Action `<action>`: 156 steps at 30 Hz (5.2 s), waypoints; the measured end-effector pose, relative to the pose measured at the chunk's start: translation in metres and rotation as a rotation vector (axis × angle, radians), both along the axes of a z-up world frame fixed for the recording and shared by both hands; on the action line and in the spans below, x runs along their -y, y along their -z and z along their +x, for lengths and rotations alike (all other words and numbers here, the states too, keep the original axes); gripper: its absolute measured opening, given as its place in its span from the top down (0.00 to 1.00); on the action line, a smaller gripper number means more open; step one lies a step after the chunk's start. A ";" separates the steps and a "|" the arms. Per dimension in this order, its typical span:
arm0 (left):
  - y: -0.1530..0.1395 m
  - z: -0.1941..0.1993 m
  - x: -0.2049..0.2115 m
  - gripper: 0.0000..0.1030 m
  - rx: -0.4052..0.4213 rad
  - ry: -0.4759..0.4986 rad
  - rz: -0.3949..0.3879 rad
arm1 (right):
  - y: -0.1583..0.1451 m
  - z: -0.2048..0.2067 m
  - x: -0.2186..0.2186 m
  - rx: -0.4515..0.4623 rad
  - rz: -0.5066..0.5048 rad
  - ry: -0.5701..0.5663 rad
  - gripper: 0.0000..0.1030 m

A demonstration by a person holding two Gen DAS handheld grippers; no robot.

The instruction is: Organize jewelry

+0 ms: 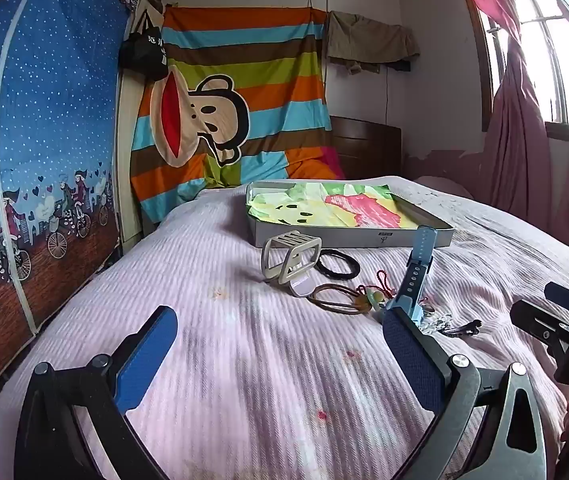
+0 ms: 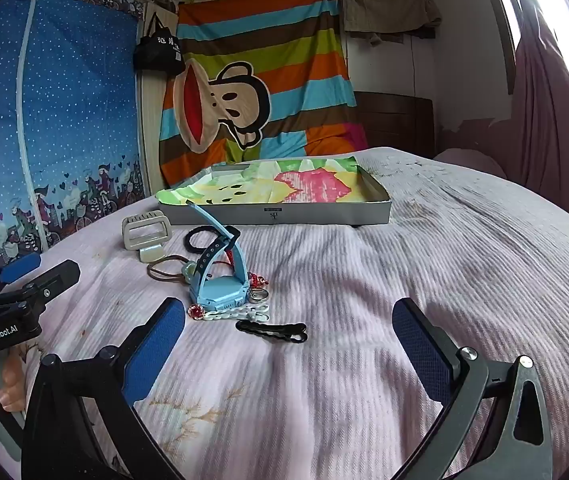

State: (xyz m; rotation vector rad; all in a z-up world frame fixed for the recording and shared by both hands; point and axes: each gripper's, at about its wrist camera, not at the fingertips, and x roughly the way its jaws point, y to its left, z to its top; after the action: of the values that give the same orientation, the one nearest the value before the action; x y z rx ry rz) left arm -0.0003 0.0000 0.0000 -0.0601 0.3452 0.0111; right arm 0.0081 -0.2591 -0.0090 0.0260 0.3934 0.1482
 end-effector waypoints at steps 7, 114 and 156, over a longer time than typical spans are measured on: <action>0.000 -0.001 0.000 0.00 -0.004 0.002 -0.004 | 0.000 0.000 0.000 -0.002 0.000 0.000 0.01; 0.006 0.015 0.016 0.00 -0.102 0.133 -0.038 | -0.012 0.030 0.005 -0.141 -0.060 -0.116 0.01; 0.031 0.117 0.025 0.68 -0.420 0.092 -0.222 | 0.038 0.098 -0.019 -0.359 -0.136 -0.261 0.87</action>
State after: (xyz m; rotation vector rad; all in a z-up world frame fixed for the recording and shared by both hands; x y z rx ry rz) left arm 0.1167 -0.0248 -0.0313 -0.2639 0.7678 -0.1074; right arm 0.1061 -0.2401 -0.0470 -0.1356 0.7643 0.3771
